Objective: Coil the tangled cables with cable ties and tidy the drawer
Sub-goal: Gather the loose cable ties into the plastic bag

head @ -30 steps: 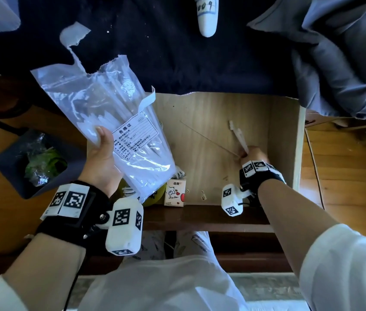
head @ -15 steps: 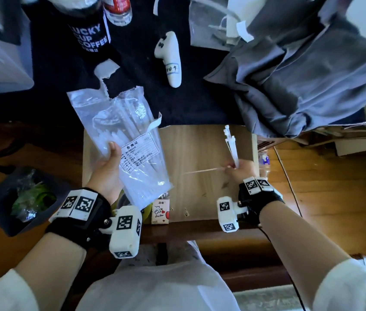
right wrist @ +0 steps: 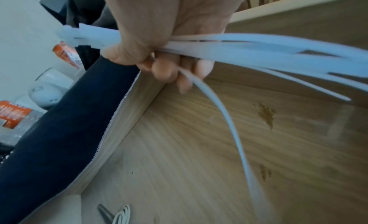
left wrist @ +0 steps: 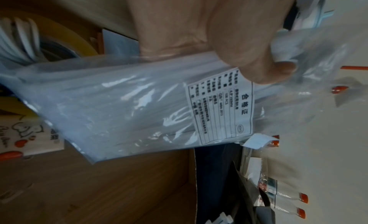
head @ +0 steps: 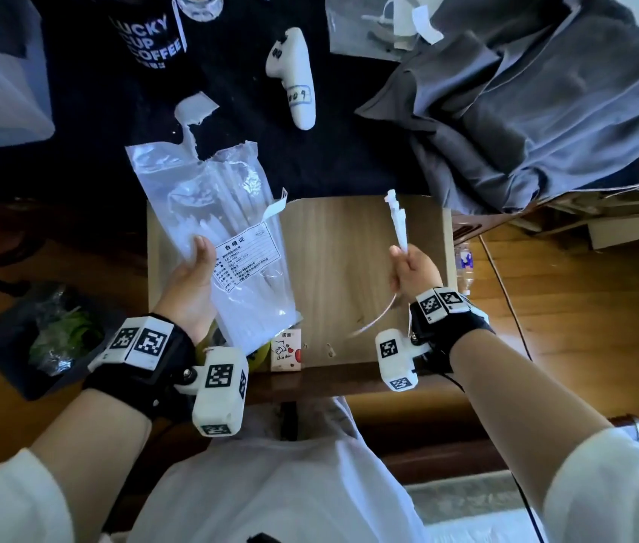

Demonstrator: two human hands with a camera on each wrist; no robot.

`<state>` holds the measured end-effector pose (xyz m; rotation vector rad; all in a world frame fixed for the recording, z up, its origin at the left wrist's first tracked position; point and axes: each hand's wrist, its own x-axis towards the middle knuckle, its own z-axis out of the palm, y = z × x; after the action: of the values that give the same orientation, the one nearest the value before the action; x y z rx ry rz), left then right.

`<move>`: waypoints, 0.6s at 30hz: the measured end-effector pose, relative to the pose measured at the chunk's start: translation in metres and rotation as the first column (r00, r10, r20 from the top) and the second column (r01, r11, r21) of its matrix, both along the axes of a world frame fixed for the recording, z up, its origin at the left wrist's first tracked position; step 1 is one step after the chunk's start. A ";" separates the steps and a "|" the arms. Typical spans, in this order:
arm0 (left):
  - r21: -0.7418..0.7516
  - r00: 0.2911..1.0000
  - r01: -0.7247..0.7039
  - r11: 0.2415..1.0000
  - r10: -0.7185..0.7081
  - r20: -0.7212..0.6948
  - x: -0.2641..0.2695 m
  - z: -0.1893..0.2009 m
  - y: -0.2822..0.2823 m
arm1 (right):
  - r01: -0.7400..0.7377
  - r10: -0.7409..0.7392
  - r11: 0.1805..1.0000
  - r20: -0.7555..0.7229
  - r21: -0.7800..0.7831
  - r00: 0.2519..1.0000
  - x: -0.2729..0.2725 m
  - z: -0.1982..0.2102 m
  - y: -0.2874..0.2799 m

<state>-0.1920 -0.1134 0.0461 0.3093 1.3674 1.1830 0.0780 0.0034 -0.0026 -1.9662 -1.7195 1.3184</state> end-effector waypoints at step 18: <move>0.075 0.998 -0.024 0.997 0.020 0.054 -0.023 -0.028 -0.004 | -0.017 -0.012 0.982 -0.153 -0.186 0.988 -0.026 -0.041 -0.004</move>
<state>-0.2154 -0.1172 0.0186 0.3156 1.2850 1.2552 0.0515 -0.0001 -0.0433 -1.8989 -1.5782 1.6400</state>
